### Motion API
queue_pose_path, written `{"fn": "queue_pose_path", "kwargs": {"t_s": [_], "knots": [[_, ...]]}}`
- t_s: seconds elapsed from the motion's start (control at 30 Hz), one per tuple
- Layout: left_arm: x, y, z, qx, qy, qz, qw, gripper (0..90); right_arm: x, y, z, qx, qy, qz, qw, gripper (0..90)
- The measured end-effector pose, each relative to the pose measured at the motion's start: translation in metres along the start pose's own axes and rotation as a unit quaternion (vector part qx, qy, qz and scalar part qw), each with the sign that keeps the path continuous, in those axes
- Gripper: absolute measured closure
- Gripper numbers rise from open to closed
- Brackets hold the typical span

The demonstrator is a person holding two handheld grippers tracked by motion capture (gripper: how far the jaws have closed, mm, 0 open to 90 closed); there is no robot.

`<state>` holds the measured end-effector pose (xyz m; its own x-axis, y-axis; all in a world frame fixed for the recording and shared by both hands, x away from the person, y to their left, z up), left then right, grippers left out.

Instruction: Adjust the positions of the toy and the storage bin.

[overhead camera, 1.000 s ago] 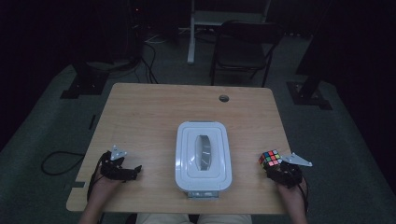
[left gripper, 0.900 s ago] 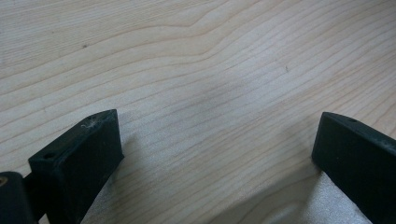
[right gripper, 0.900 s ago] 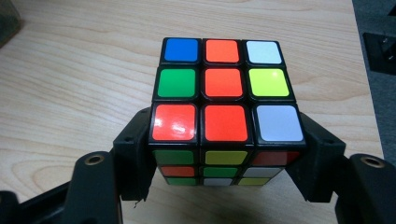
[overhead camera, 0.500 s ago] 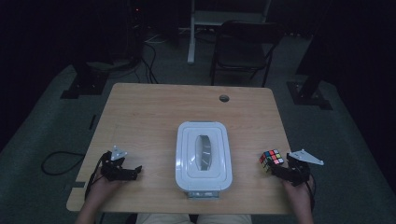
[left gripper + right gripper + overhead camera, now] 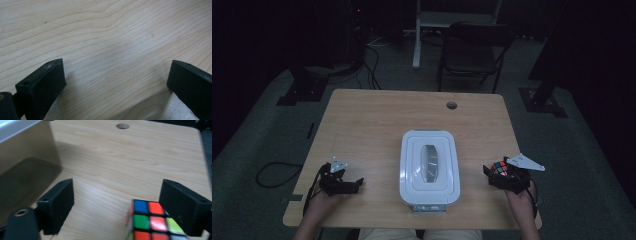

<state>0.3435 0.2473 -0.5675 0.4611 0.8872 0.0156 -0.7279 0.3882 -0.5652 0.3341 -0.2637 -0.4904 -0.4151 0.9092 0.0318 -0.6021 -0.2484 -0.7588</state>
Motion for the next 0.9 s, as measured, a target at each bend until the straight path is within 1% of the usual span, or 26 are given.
{"fn": "queue_pose_path", "kwargs": {"t_s": [0.03,0.1,0.17,0.3,0.37,0.43,0.5,0.53,0.63,0.67,0.8,0.83,0.9], "knots": [[0.000,0.000,0.000,0.000,0.000,0.000,1.0000,2.3,0.004,-0.001,-0.002,-0.002,-0.015,0.008,0.9998,13.5],[0.000,0.000,0.000,0.000,0.000,0.000,1.0000,2.3,0.009,-0.002,-0.004,-0.008,-0.017,0.020,0.9996,13.7],[0.000,0.000,0.000,0.000,0.000,0.000,1.0000,2.3,0.016,-0.002,-0.008,-0.012,-0.035,0.029,0.9989,13.7],[0.000,0.000,0.000,0.000,0.001,-0.003,1.0000,2.3,0.030,0.000,-0.019,-0.008,-0.054,0.052,0.9971,13.7],[0.000,0.000,0.000,0.000,0.002,-0.004,1.0000,2.3,0.035,0.003,-0.026,-0.003,-0.055,0.059,0.9967,13.7],[-0.001,0.001,0.000,0.000,0.002,-0.004,1.0000,2.3,0.040,0.007,-0.035,0.004,-0.058,0.061,0.9965,13.7],[-0.001,0.001,0.001,0.000,0.003,-0.004,1.0000,2.3,0.042,0.009,-0.037,0.006,-0.059,0.060,0.9964,13.7],[-0.001,0.001,0.001,0.000,0.003,-0.004,1.0000,2.3,0.048,0.014,-0.045,0.012,-0.065,0.065,0.9957,13.7],[-0.001,0.001,0.001,0.000,0.003,-0.005,1.0000,2.3,0.053,0.023,-0.053,0.027,-0.067,0.077,0.9944,13.7],[-0.001,0.001,0.001,0.000,0.003,-0.005,1.0000,2.3,0.054,0.024,-0.055,0.027,-0.069,0.078,0.9942,13.7],[-0.002,0.001,0.001,0.000,0.006,-0.008,0.9999,2.3,0.056,0.034,-0.062,0.043,-0.069,0.083,0.9932,13.7],[-0.002,0.001,0.001,0.000,0.006,-0.008,0.9999,2.3,0.057,0.036,-0.064,0.049,-0.068,0.088,0.9926,13.7],[-0.002,0.001,0.001,0.000,0.006,-0.009,0.9999,2.3,0.057,0.037,-0.066,0.054,-0.061,0.094,0.9923,13.7]]}}
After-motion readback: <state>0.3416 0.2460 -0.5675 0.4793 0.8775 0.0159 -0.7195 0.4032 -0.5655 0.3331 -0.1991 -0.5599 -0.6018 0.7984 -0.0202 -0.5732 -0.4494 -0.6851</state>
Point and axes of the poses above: each handheld gripper's, and its own axes: z roughly backward along the jaws, y roughly out of its underside, x roughly to its left, the point moved 6 cm from there along -z, roughly forward along the jaws, and after that the axes turned 9 degrees about x, right-handed, at the moved point
